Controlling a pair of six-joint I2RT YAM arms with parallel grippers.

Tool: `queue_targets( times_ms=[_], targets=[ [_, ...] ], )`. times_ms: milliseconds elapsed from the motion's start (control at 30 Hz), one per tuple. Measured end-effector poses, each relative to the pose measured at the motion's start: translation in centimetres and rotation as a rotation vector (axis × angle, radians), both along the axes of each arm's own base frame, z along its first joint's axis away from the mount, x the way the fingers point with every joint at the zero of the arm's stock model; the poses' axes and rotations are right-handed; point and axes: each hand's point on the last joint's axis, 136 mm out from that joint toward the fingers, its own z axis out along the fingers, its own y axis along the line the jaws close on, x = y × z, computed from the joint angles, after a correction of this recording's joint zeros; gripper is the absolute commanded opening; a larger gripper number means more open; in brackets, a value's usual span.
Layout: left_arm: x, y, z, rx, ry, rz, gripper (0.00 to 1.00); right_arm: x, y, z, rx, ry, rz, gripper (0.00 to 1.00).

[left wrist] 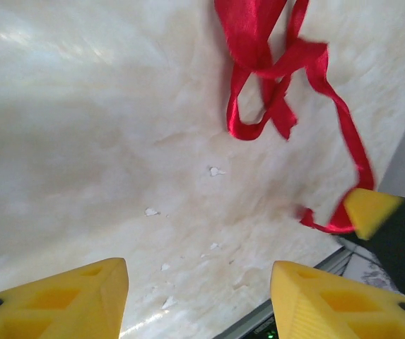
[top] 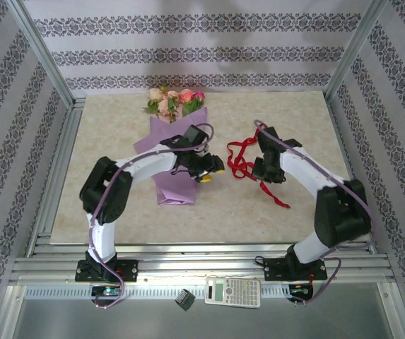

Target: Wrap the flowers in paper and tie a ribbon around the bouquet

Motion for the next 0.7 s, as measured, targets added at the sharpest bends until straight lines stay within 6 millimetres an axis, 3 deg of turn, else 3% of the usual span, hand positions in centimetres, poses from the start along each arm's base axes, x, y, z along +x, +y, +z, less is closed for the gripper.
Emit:
queue_targets(
  times_ms=[133, 267, 400, 533, 633, 700],
  targets=[
    [1.6, 4.5, 3.0, -0.036, -0.054, 0.112, 0.59, 2.9, 5.4, 8.8, 0.152, -0.259, 0.074, 0.0],
    [3.2, 9.8, 5.1, -0.05, -0.098, 0.245, 0.61, 2.9, 14.2, 13.5, 0.34, -0.372, 0.228, 0.0],
    [4.8, 16.0, 6.7, -0.035, -0.123, 0.393, 0.63, 2.4, 24.0, 14.0, 0.496, -0.347, 0.374, 0.0],
    [5.4, 23.1, 7.0, 0.034, -0.101, 0.553, 0.66, 2.0, 33.5, 11.9, 0.591, -0.272, 0.488, 0.02],
    [4.7, 27.4, 6.6, 0.126, -0.058, 0.651, 0.68, 1.6, 39.0, 9.7, 0.639, -0.198, 0.555, 0.35],
    [3.8, 29.5, 6.6, 0.18, -0.041, 0.699, 0.71, 1.3, 41.4, 8.2, 0.652, -0.15, 0.591, 0.48]
  ],
)
